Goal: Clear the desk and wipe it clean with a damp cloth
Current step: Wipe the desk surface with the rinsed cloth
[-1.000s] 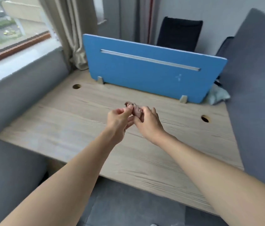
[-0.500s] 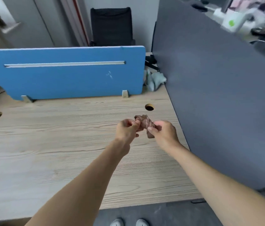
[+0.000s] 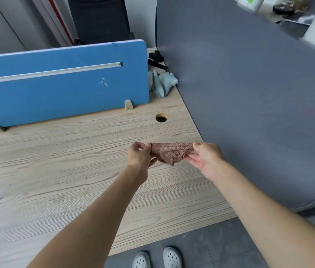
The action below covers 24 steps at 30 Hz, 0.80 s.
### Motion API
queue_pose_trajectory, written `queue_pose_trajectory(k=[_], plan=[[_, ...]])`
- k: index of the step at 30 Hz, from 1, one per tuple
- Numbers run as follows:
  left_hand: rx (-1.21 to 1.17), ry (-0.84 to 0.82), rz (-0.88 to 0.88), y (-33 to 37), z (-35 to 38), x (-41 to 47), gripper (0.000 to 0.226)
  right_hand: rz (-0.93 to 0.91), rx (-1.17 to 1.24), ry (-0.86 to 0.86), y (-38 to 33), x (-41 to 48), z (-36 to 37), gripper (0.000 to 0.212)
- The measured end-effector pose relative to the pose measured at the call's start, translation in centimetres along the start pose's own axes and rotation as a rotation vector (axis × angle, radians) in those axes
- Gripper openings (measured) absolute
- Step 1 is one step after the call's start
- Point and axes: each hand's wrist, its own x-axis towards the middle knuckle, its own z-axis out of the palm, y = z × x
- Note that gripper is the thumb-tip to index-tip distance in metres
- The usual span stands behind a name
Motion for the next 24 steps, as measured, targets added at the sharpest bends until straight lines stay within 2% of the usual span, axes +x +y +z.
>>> queue_pose_trajectory(k=[4, 9, 13, 14, 16, 19, 22, 24], plan=[[0.128, -0.134, 0.102, -0.5, -0.3, -0.2, 0.019, 0.006, 0.028, -0.002, -0.7, -0.1, -0.3, 0.018], [0.023, -0.178, 0.043, 0.3, 0.9, -0.8, 0.017, -0.033, 0.119, -0.009, -1.0, 0.3, 0.4, 0.022], [-0.079, -0.168, 0.018, 0.8, 1.9, -1.2, 0.016, -0.039, 0.132, -0.328, -0.5, -0.5, 0.1, 0.050], [-0.099, -0.165, 0.021, 1.0, 2.1, -1.3, 0.015, -0.049, 0.127, -0.398, -0.4, -0.7, -0.1, 0.046], [-0.152, -0.161, 0.013, 1.5, 2.3, -1.4, 0.017, -0.057, 0.200, -0.457, 0.0, -0.9, -0.5, 0.023], [-0.093, -0.131, 0.043, 1.8, 2.6, -1.4, 0.018, -0.105, 0.226, -0.377, 0.6, -0.5, -0.8, 0.023], [0.097, -0.033, 0.194, 1.6, 2.5, -1.1, 0.020, -0.191, 0.141, -0.192, 0.8, -0.1, -0.8, 0.019], [0.116, 0.024, 0.263, 1.2, 2.4, -0.8, 0.023, -0.221, 0.134, -0.155, 0.9, -0.1, -0.8, 0.019]])
